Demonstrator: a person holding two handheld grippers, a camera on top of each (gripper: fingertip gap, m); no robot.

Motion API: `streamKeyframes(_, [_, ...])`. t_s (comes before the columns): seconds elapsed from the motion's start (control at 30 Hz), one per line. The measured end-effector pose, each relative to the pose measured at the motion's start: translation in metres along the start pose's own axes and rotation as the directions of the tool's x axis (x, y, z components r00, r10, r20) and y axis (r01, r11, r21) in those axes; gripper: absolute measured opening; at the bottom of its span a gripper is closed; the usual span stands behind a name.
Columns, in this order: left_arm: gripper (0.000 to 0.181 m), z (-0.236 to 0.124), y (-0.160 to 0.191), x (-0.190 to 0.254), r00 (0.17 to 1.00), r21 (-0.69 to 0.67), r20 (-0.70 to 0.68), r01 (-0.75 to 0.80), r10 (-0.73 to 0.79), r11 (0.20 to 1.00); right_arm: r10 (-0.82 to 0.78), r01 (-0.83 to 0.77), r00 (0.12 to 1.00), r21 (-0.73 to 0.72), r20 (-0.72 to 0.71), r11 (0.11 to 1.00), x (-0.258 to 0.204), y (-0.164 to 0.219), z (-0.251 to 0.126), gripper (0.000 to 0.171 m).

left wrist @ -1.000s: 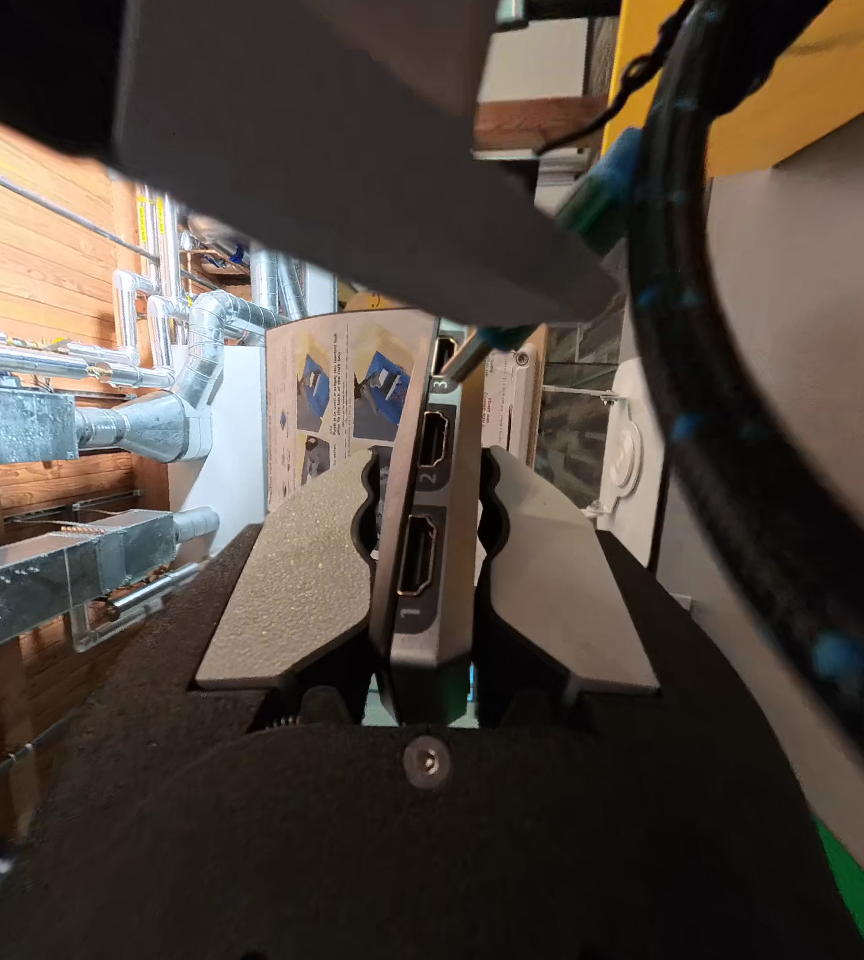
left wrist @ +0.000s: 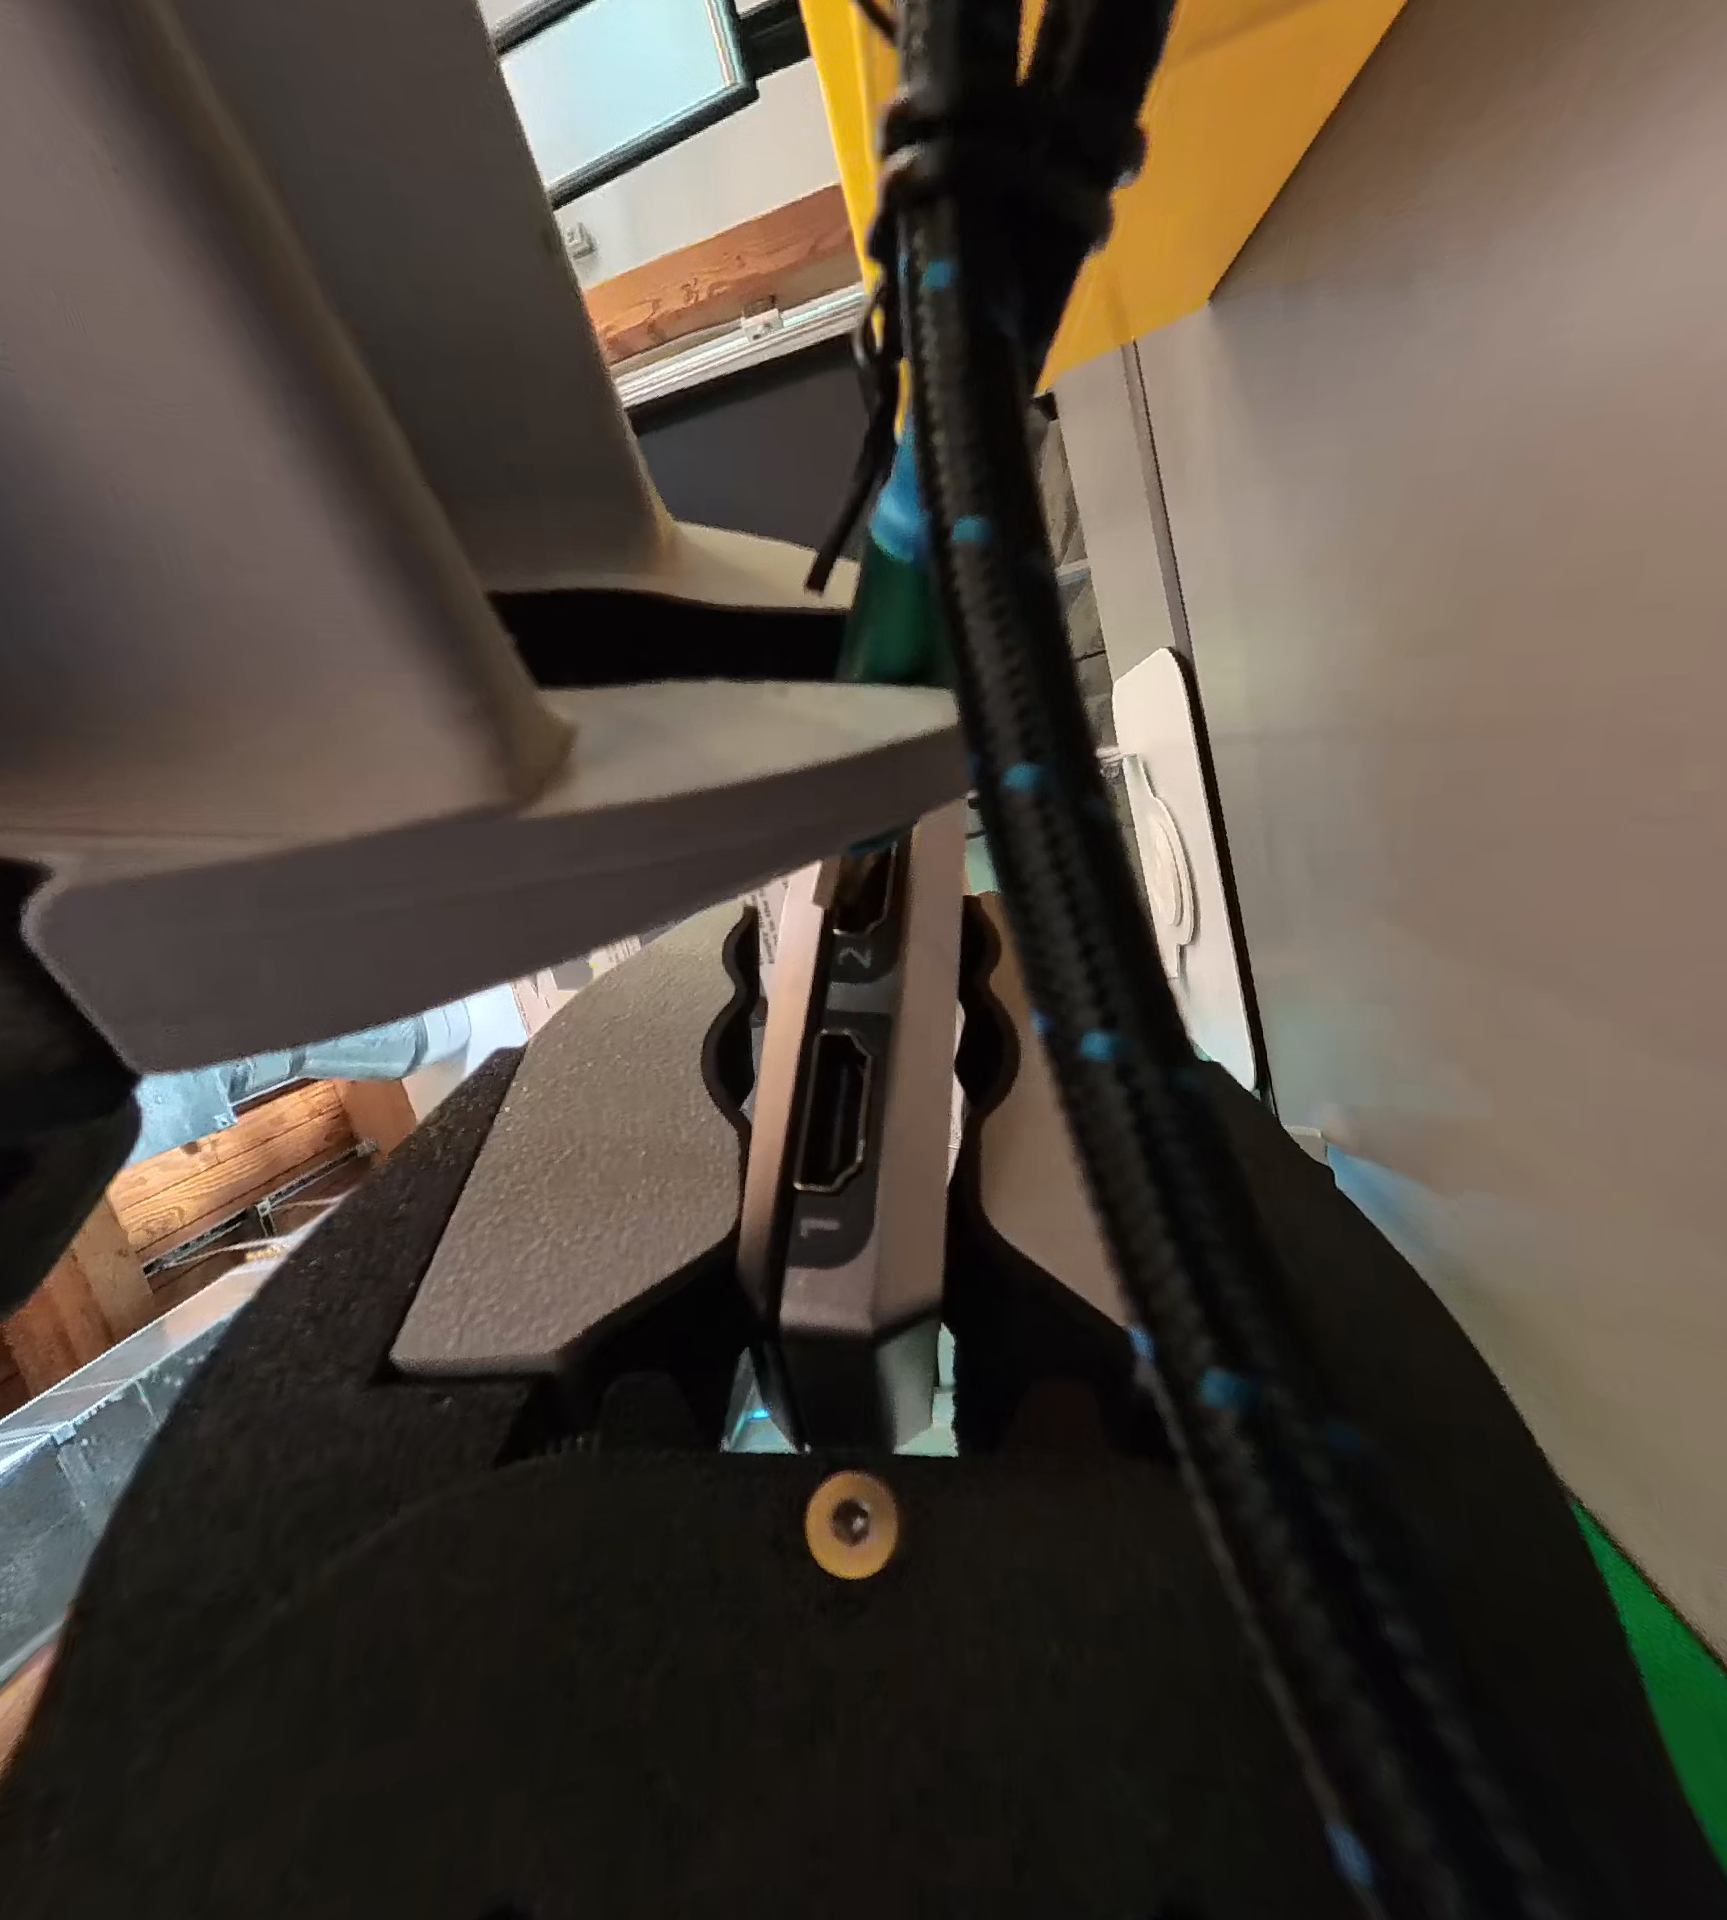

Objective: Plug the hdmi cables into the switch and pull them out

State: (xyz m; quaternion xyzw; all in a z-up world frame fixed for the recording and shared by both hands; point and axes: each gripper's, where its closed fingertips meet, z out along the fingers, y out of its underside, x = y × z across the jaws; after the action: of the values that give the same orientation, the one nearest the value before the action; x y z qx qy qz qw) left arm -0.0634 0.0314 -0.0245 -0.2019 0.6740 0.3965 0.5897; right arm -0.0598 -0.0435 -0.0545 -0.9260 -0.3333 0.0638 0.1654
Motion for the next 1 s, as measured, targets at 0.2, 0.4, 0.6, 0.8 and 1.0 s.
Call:
streamKeyframes(0.2, [0.036,0.0,-0.007,0.008,0.998,0.002,-0.039,-0.046,0.046,0.999,0.028,-0.027,1.0,-0.063,0.009,0.998,-0.001,0.007,0.009,0.021])
streamKeyframes(0.4, [0.036,-0.001,-0.014,0.019,0.99,0.007,-0.091,-0.105,0.105,0.994,0.051,-0.05,0.999,-0.139,0.005,0.989,-0.004,0.014,0.017,0.02])
streamKeyframes(0.6, [0.036,0.002,-0.001,0.016,0.993,-0.013,-0.11,-0.044,0.043,0.999,0.025,-0.023,0.999,-0.04,0.028,0.999,-0.005,-0.001,0.015,0.021])
streamKeyframes(0.8, [0.036,0.005,0.041,-0.006,0.978,-0.053,-0.118,0.166,-0.171,0.985,0.082,-0.09,0.994,0.118,0.069,0.989,0.014,-0.015,-0.004,0.02])
streamKeyframes(1.0, [0.036,0.005,0.079,-0.033,0.808,-0.056,-0.097,0.579,-0.581,0.814,0.115,-0.137,0.978,0.122,0.173,0.983,0.015,-0.008,-0.009,0.017])
